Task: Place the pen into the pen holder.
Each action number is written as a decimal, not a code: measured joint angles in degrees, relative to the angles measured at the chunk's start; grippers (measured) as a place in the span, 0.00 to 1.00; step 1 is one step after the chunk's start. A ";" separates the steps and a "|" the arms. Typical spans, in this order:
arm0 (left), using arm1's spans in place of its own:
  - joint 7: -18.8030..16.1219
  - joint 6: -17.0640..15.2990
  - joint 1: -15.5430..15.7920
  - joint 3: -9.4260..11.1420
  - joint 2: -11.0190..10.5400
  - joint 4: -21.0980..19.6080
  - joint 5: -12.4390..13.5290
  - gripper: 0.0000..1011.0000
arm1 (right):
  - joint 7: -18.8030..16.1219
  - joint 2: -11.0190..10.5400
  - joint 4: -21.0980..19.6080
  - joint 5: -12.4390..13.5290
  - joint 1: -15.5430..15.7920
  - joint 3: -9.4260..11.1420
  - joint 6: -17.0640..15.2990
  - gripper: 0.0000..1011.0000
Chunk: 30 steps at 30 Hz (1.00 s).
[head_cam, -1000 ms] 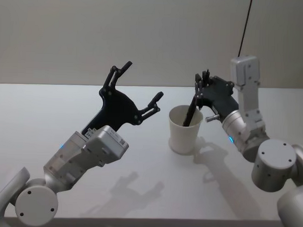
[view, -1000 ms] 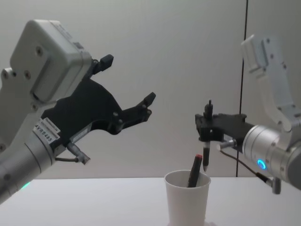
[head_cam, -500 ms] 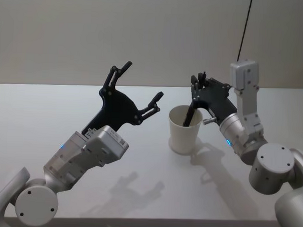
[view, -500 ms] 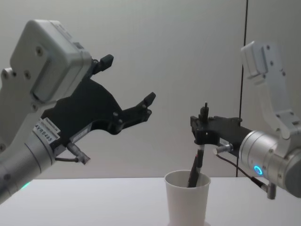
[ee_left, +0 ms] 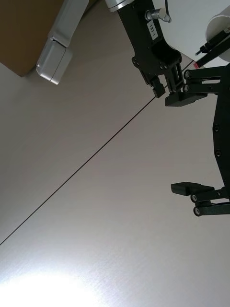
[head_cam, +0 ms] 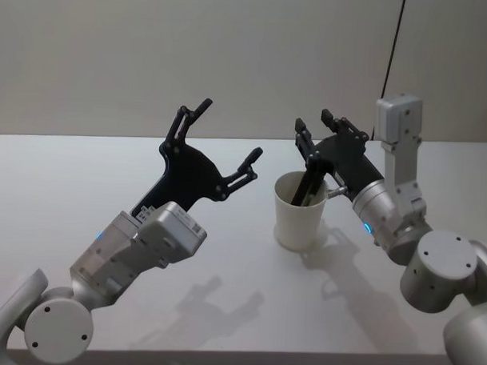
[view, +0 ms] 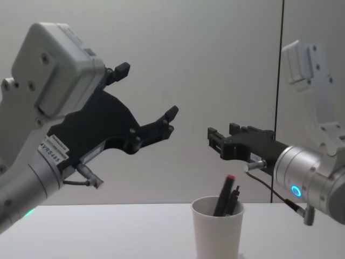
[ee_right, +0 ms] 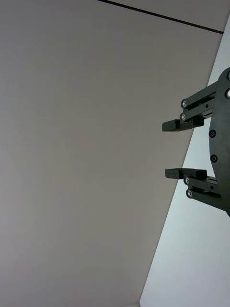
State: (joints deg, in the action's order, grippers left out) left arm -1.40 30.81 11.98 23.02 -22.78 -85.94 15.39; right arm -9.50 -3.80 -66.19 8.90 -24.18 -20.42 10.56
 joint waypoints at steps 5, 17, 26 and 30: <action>0.00 0.00 0.00 0.00 0.00 0.00 0.00 0.99 | -0.50 -0.09 -0.52 0.51 0.24 0.09 -0.06 0.58; 0.00 0.00 0.00 0.00 0.00 0.00 0.00 0.99 | -1.18 -0.39 -1.59 1.27 0.74 0.35 -0.15 0.92; 0.00 0.00 0.00 0.00 0.00 0.00 0.00 0.99 | -1.38 -0.56 -2.14 1.49 1.03 0.50 -0.15 0.99; 0.00 0.00 0.00 0.00 0.00 0.00 0.00 0.99 | -1.44 -0.60 -2.29 1.55 1.11 0.53 -0.15 0.99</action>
State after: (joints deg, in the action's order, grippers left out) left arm -1.40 30.81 11.97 23.01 -22.77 -85.94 15.39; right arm -10.94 -4.40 -68.48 10.45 -23.07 -19.88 10.40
